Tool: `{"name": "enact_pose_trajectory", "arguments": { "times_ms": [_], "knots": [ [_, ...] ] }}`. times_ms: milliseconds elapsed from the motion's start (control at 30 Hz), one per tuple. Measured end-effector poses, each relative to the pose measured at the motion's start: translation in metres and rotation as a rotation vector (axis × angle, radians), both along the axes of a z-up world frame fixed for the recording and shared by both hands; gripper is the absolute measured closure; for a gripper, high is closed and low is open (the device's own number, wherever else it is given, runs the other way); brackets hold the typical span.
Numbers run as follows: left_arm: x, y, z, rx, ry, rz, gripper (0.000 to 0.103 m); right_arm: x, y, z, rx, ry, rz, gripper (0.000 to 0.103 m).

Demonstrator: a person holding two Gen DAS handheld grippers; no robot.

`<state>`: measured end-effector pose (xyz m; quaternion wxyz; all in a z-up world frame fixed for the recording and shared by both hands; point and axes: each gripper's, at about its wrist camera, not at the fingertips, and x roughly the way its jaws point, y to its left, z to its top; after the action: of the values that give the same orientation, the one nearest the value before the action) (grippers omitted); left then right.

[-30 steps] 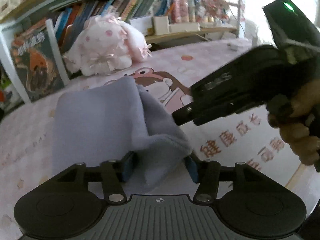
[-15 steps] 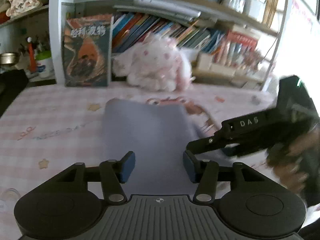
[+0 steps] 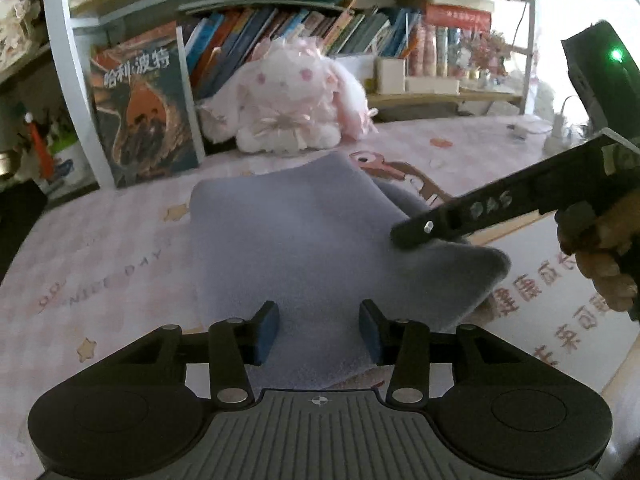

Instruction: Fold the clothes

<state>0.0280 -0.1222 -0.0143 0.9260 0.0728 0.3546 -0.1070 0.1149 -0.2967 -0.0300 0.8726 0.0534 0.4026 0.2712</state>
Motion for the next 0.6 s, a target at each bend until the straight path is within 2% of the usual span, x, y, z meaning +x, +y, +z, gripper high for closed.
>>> {"name": "enact_pose_trajectory", "arguments": {
  "times_ms": [33,133,167,300,367,400,533,600],
  "knots": [
    [-0.002,0.004,0.006,-0.024,-0.009,-0.003,0.060,-0.003,-0.004,0.006,0.005,-0.015,-0.020,0.053],
    [-0.007,0.017,0.018,-0.085,-0.033,0.004,0.061,-0.010,-0.017,0.023,0.044,-0.054,-0.060,0.054],
    [-0.006,0.020,0.018,-0.091,-0.032,0.005,0.065,-0.010,-0.018,0.027,0.075,-0.051,-0.050,0.054],
    [0.006,0.026,0.007,-0.110,0.018,0.012,0.074,-0.017,-0.007,0.030,0.070,-0.066,0.006,0.061],
    [0.012,0.026,-0.005,-0.115,0.057,0.021,0.074,-0.020,-0.002,0.031,0.064,-0.074,0.034,0.070],
    [0.012,0.027,-0.008,-0.124,0.057,0.030,0.074,-0.022,0.001,0.032,0.061,-0.078,0.048,0.089],
    [0.013,0.032,-0.010,-0.190,0.081,0.081,0.075,-0.030,0.013,0.035,0.048,-0.094,0.104,0.093],
    [0.014,0.032,-0.012,-0.198,0.095,0.082,0.076,-0.039,0.010,0.038,0.061,-0.124,0.118,0.094]
  ]
}}
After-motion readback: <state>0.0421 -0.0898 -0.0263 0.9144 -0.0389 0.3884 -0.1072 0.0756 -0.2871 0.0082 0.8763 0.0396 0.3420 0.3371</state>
